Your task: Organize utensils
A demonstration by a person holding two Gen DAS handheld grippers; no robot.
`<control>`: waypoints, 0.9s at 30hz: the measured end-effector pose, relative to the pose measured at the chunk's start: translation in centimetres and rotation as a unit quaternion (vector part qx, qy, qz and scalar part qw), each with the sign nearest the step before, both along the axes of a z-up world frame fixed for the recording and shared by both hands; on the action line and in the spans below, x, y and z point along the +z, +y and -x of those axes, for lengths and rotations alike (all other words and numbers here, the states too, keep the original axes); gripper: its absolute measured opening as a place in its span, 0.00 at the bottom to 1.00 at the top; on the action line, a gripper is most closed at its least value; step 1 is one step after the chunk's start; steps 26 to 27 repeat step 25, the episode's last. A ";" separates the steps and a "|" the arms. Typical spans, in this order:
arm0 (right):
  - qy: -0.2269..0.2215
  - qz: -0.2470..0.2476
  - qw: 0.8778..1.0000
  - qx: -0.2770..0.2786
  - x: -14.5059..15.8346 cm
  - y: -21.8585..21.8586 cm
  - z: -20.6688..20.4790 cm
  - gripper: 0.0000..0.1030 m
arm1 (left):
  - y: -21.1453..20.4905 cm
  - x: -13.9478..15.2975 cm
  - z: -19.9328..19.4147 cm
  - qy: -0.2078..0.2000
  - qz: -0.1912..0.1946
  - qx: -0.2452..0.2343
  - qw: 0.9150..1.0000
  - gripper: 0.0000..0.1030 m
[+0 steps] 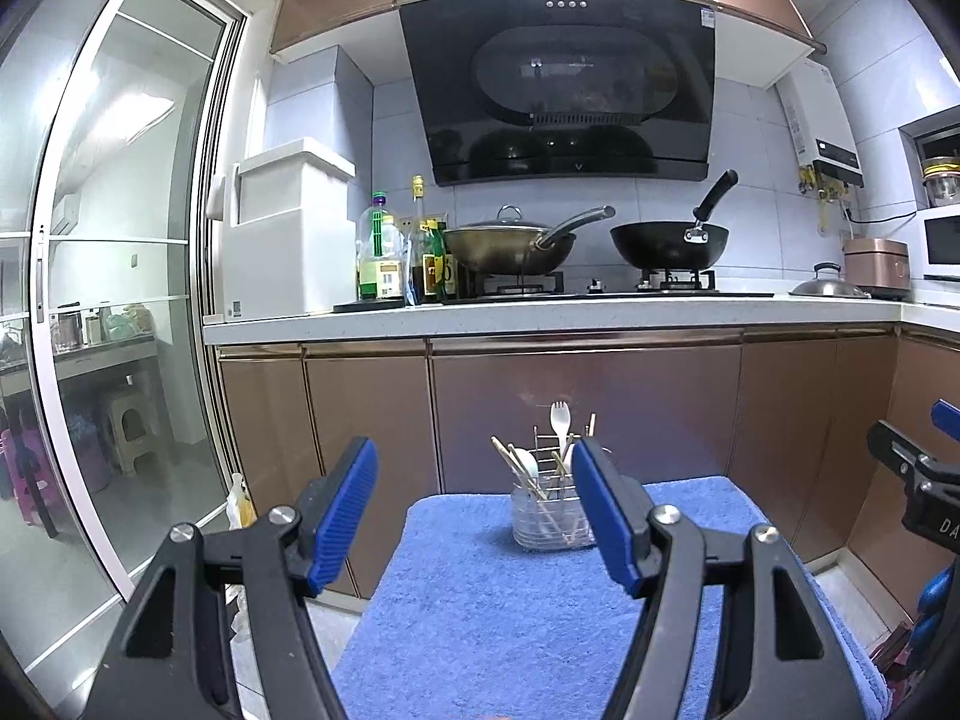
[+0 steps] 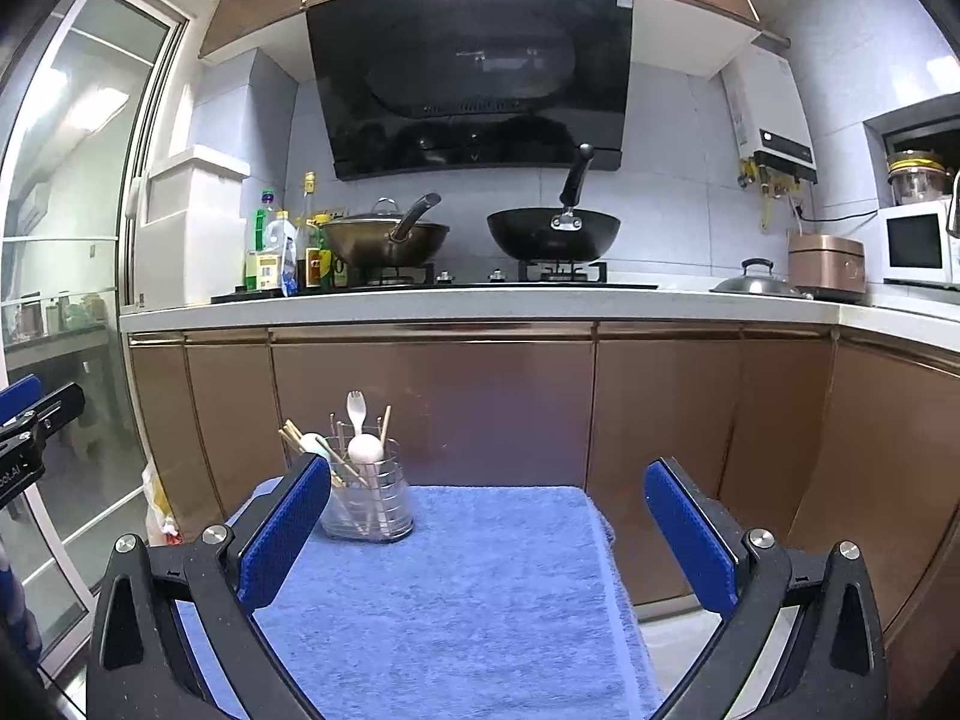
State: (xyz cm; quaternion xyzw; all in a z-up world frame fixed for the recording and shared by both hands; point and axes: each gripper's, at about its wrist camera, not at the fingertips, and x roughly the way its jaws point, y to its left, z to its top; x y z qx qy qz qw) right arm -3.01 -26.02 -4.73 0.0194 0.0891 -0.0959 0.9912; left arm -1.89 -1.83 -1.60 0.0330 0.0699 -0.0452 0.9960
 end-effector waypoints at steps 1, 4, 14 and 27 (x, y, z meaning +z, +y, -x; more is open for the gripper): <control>0.001 0.000 1.000 -0.001 0.0 0.0 0.0 1.00 | 0.0 0.0 0.0 0.001 0.000 0.000 1.000 0.64; 0.005 0.001 1.000 -0.004 -0.1 -0.1 -0.1 1.00 | 0.1 0.0 -0.1 0.004 0.002 0.003 1.000 0.64; 0.016 -0.001 1.000 -0.008 -0.7 -0.3 -0.4 1.00 | 0.5 -0.3 -0.3 0.003 0.004 0.012 1.000 0.64; 0.032 0.020 0.999 -0.034 -0.5 0.4 -0.3 1.00 | 1.5 -0.3 -1.3 0.020 0.012 0.020 1.000 0.64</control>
